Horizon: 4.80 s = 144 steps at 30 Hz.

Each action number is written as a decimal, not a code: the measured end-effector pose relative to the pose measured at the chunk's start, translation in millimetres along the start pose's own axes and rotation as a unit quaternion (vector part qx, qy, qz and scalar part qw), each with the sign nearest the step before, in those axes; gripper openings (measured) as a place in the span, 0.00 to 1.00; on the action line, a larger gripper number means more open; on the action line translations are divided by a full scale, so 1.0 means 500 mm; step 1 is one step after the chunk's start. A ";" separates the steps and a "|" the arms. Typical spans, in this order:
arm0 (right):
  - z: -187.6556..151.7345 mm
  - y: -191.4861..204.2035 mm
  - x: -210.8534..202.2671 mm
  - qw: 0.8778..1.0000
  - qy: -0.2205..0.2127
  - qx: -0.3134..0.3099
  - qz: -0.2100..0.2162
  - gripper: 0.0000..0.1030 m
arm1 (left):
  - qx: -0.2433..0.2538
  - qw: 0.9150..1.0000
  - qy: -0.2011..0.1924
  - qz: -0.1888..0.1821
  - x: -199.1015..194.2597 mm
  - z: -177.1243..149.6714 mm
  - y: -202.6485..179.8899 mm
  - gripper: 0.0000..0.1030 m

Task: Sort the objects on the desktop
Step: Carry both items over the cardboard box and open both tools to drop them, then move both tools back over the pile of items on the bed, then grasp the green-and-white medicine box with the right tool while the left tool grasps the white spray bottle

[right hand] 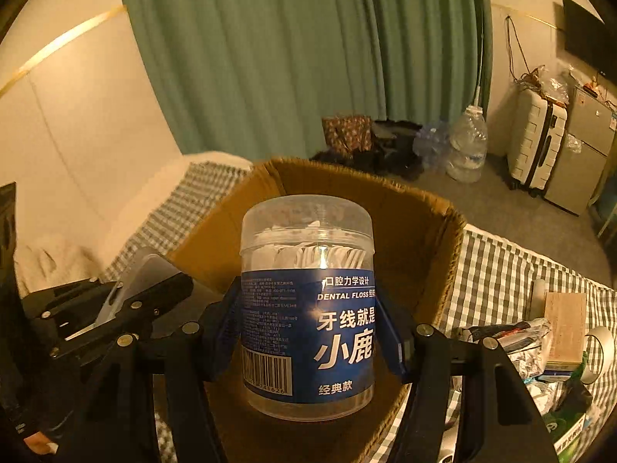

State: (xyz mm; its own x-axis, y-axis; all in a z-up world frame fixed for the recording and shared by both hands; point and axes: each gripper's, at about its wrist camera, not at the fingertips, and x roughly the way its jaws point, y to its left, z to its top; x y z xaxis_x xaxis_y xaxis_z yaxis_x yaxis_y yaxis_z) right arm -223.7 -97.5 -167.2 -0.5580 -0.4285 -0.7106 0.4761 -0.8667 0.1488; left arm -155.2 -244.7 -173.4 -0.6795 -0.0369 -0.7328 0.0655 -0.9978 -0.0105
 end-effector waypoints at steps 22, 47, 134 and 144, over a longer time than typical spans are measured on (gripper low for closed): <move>0.044 -0.043 -0.272 0.991 -0.119 0.026 -0.063 0.77 | 0.013 0.995 -0.096 -0.013 -0.220 0.076 -0.083 0.62; -0.071 -0.210 -0.700 0.958 -0.234 0.074 -0.149 0.95 | 0.057 0.973 -0.222 -0.008 -0.430 0.097 -0.289 1.00; -0.369 -0.524 -0.185 0.987 0.126 0.097 -0.033 0.96 | 0.162 0.980 0.087 -0.074 0.121 -0.192 -0.459 0.51; -0.379 -0.487 -0.253 0.990 0.084 0.076 -0.089 0.96 | 0.127 0.987 0.064 -0.077 0.051 -0.135 -0.448 0.51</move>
State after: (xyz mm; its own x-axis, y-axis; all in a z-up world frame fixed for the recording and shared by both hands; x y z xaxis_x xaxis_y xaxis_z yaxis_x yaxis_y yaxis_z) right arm -140.4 215.9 -243.7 -0.4976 -0.2277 -0.8370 0.2646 -0.9588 0.1036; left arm -138.0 -18.6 -235.8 -0.5686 0.1078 -0.8155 -0.2278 -0.9732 0.0302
